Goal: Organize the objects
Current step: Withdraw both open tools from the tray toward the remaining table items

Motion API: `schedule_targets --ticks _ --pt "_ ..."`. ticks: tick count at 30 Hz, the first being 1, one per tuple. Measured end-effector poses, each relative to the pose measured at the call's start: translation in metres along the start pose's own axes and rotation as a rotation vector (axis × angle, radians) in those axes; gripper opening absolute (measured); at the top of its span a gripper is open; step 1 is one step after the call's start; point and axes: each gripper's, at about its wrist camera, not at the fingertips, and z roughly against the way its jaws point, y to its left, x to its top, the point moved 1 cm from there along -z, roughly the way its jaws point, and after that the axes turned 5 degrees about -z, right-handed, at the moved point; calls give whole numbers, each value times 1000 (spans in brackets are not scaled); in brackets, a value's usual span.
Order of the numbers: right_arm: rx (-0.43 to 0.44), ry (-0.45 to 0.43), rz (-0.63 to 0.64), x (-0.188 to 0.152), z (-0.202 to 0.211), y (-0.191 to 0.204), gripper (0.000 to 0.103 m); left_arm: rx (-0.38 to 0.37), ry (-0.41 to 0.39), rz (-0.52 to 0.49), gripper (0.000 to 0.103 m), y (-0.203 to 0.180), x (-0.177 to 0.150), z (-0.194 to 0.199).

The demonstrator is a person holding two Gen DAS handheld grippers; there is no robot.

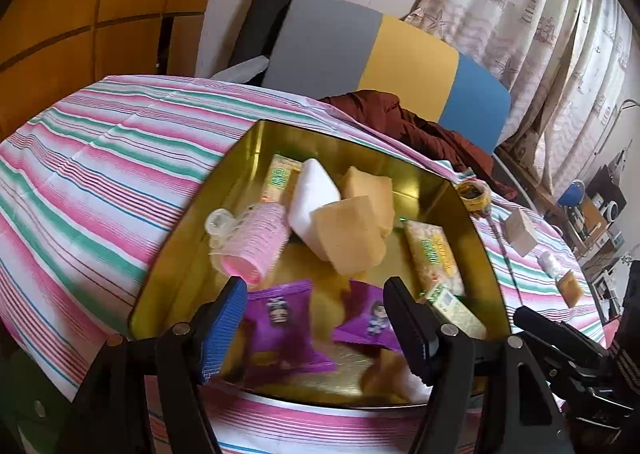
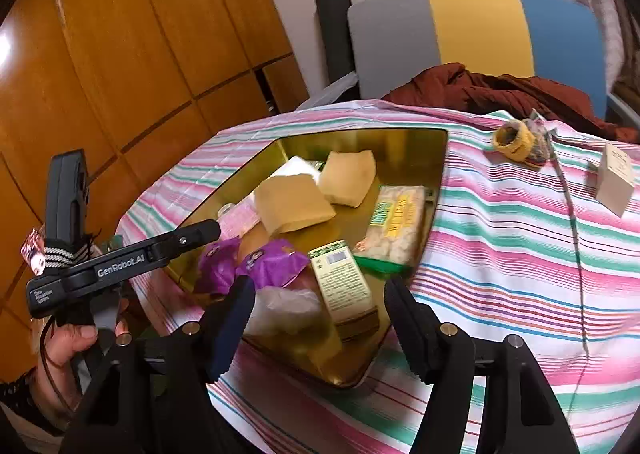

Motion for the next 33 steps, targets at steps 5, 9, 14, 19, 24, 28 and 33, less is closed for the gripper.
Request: schedule_targets --ticks 5,9,14,19,24,28,33 --pt "-19 -34 -52 1 8 -15 70 -55 13 -31 72 -20 3 -3" --pt "-45 -61 -104 4 17 -34 70 -97 11 -85 72 -45 6 -3" --pt "-93 -89 -165 8 29 -61 70 -158 33 -153 73 -77 8 -9" --pt "-143 -119 -199 11 43 -86 70 -208 53 -217 73 -108 9 -14" --pt "-197 -142 -222 11 57 -111 73 -260 83 -281 73 -140 9 -20" --pt "-259 -140 -243 7 67 -138 74 -308 116 -328 73 -166 7 -25" --pt "-368 -157 -306 -3 90 -184 77 -373 159 -398 73 -205 3 -34"
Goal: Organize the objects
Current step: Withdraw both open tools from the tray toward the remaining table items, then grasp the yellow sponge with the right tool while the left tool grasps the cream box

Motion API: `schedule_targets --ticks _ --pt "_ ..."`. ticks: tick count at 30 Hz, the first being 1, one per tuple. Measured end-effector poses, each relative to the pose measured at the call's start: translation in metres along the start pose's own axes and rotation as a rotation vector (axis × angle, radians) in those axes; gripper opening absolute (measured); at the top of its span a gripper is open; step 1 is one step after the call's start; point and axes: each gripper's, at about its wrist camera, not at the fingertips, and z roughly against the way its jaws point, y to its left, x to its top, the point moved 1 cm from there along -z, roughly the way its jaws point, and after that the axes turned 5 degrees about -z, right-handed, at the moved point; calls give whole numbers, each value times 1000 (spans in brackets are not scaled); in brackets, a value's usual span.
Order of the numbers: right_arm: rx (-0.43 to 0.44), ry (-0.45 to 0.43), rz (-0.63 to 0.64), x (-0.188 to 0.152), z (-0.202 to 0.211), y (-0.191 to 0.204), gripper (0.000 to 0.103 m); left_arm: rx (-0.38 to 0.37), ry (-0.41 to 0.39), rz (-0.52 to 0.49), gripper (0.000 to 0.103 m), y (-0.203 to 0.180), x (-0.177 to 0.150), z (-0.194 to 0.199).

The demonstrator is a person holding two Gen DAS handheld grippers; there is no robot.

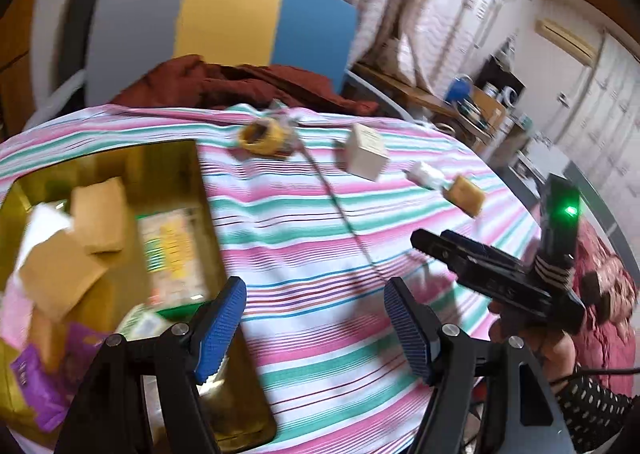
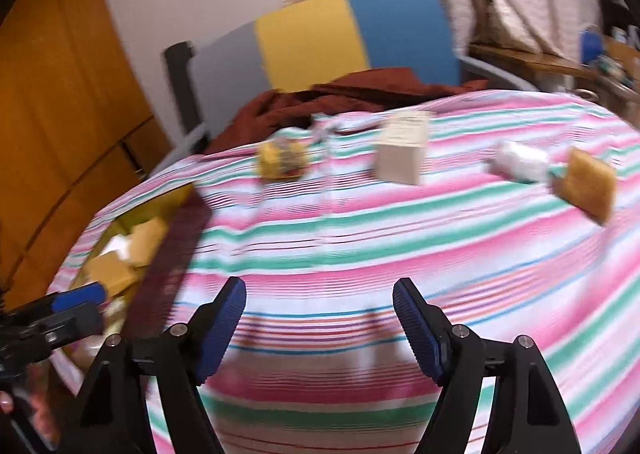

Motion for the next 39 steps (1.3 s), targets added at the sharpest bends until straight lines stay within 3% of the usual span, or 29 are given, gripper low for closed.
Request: schedule_targets --ticks 5,14,20,25,27,33,39 --pt "-136 -33 -29 18 9 -60 81 -71 55 -12 73 -19 7 -23" --pt "-378 -90 23 77 11 -165 87 -89 116 -43 73 -40 2 -41" --pt "-389 -41 25 110 -10 -214 87 -86 149 -61 73 -48 -1 -47" --pt "-375 53 83 118 -34 -228 86 -79 163 -78 73 -52 3 -54" --pt "-376 77 110 113 -41 -227 78 -72 164 -84 73 -52 7 -57" --pt "-428 42 38 97 -33 -214 57 -37 139 -81 73 -52 30 -73" --pt "-366 -9 -130 82 -15 -199 54 -22 130 -111 73 -62 60 -108"
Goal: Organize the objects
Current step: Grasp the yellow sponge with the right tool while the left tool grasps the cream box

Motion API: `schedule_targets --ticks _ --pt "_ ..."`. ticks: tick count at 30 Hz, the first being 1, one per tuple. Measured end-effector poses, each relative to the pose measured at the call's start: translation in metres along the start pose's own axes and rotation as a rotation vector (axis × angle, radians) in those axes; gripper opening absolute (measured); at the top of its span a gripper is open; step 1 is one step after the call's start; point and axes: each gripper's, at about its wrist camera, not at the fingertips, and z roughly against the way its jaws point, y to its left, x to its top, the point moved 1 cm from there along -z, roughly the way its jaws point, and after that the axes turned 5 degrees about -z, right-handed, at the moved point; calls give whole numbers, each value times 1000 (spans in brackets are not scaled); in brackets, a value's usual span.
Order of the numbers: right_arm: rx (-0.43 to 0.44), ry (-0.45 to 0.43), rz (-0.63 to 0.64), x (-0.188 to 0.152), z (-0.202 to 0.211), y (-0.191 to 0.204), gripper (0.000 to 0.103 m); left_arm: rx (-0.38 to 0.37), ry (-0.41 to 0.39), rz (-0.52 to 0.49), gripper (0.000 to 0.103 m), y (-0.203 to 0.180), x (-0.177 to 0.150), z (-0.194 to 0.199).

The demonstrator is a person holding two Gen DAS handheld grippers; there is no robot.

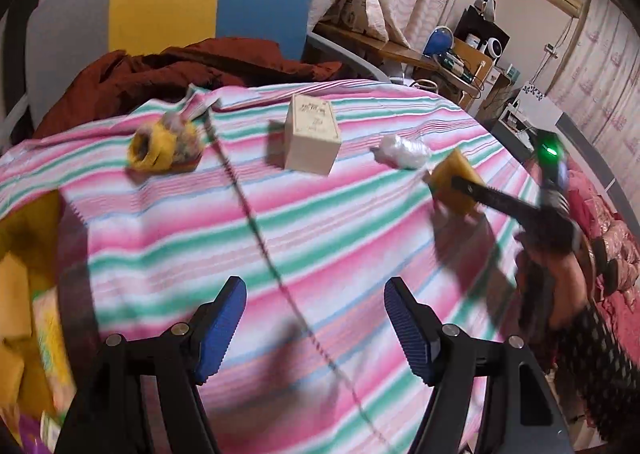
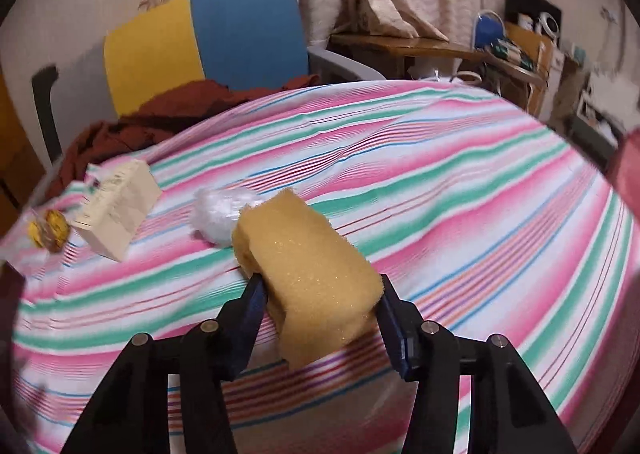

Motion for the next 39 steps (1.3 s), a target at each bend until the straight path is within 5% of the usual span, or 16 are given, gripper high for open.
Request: schedule_targets --ticks 5,11,20,24,26,27,39 --pt "88 -17 -87 -20 3 21 55 -25 14 21 73 -2 31 -36" --pt "46 -72 -85 -29 0 31 55 -10 30 41 81 -1 65 -75" --pt "-6 -110 -44 -34 0 38 55 108 33 -80 83 -11 116 -129" --pt "-18 -117 -32 -35 -1 41 55 146 51 -85 79 -8 121 -149" --pt "-19 -119 -31 -36 -1 40 55 143 48 -50 55 -3 118 -153" --pt "-18 -122 -33 -36 -1 40 55 151 48 -36 52 -1 116 -153" --pt "-28 -134 -27 -37 -1 41 55 124 -54 -92 51 -10 76 -122"
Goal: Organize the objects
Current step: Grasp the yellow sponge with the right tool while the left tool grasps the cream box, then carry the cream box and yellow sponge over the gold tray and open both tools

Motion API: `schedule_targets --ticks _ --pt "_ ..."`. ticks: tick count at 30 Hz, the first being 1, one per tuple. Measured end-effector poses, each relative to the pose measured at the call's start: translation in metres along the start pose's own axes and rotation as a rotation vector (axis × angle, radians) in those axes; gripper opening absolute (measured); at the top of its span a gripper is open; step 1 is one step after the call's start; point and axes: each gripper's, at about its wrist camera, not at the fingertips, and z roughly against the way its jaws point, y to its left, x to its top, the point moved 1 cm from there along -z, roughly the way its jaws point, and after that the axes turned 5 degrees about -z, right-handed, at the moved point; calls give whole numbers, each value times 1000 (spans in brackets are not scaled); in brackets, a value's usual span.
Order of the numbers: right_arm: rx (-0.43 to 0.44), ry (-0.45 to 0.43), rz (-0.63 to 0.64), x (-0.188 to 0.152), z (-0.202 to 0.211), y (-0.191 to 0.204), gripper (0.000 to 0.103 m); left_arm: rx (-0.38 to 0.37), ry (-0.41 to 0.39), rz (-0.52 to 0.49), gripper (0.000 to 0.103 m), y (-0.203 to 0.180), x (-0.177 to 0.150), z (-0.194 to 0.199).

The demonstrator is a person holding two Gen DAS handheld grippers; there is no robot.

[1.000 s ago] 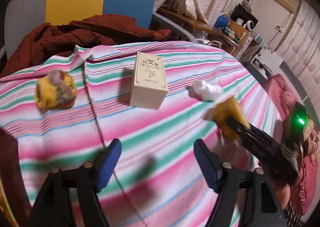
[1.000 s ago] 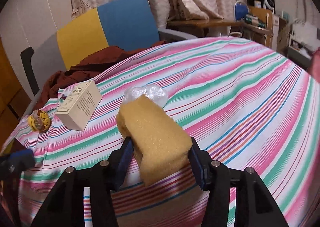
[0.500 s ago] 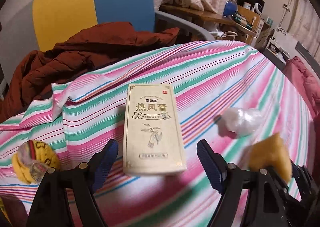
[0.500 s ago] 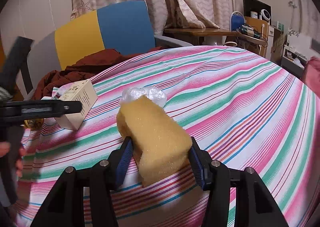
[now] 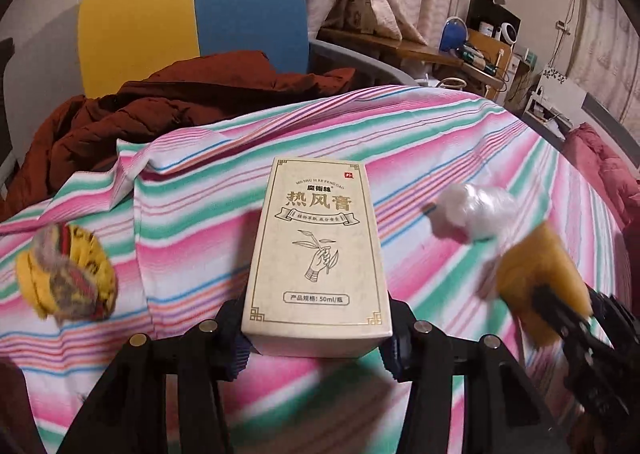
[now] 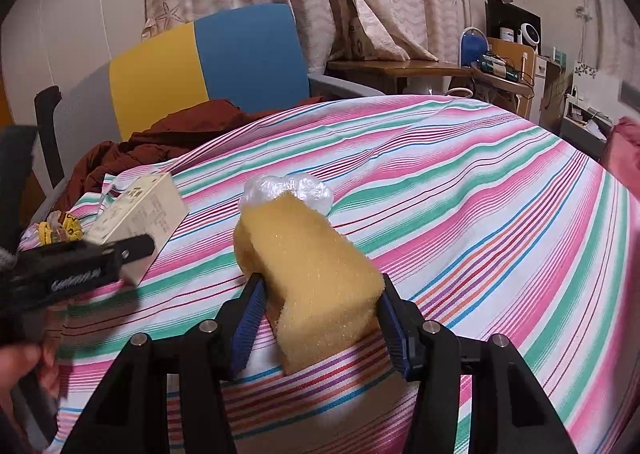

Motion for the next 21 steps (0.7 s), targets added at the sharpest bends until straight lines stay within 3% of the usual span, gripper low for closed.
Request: schedule_targets --ticks 15,21 --pt "-20 -130 78 -1 29 15 54 61 -98 -95 51 -24 -47 54" --pt "26 -105 98 -12 42 31 54 48 -112 -109 51 -27 -65 72"
